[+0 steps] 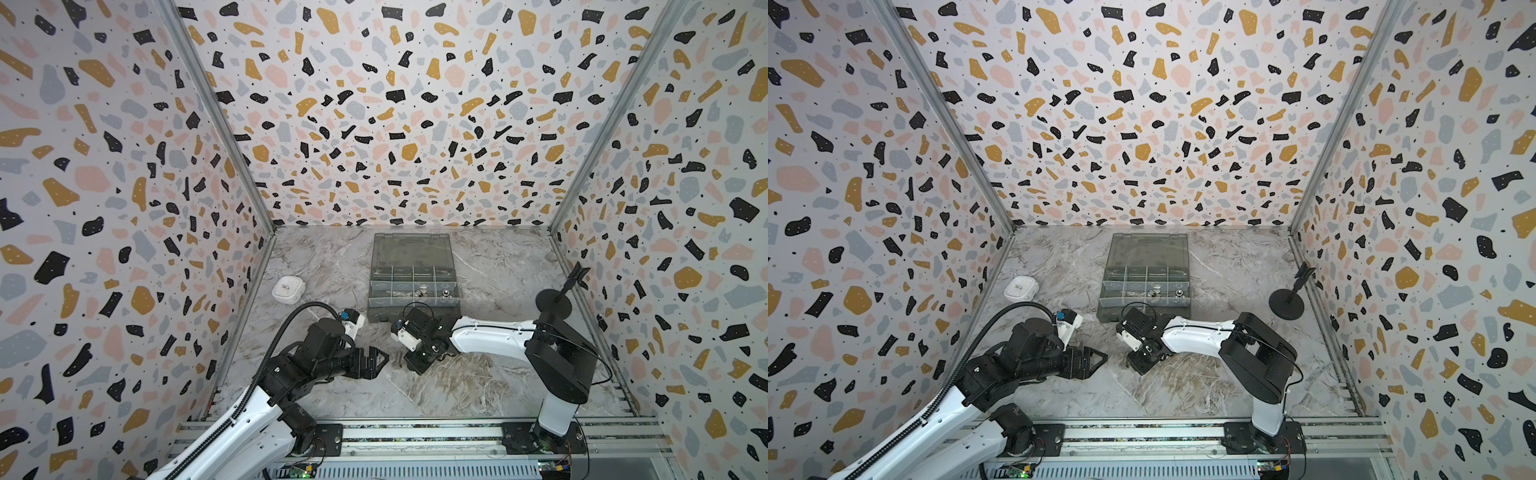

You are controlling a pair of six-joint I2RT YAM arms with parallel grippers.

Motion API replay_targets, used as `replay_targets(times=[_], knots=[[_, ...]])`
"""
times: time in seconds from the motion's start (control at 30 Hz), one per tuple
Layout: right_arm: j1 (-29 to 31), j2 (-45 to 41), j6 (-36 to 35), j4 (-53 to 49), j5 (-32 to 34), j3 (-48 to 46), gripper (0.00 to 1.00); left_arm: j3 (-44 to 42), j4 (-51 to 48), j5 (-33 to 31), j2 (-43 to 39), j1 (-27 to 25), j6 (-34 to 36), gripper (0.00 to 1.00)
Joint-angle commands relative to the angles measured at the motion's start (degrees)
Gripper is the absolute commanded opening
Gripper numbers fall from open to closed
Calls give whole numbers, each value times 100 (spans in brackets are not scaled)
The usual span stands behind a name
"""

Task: Sort the screws and nuts into containers
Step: 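Close the right gripper on the wing nut and carry it over the box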

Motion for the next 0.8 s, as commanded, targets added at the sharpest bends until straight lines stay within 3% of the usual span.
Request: replay_targets(times=[0.0, 0.43, 0.77], knots=[[18, -197, -8, -193, 197, -103, 19, 69, 176, 4, 55, -19, 98, 100], [-516, -593, -96, -798, 295, 405, 17, 256, 590, -693, 782, -14, 13, 100], [-1467, -473, -465, -1623, 354, 1829, 17, 986, 921, -1235, 2157, -19, 266, 100]])
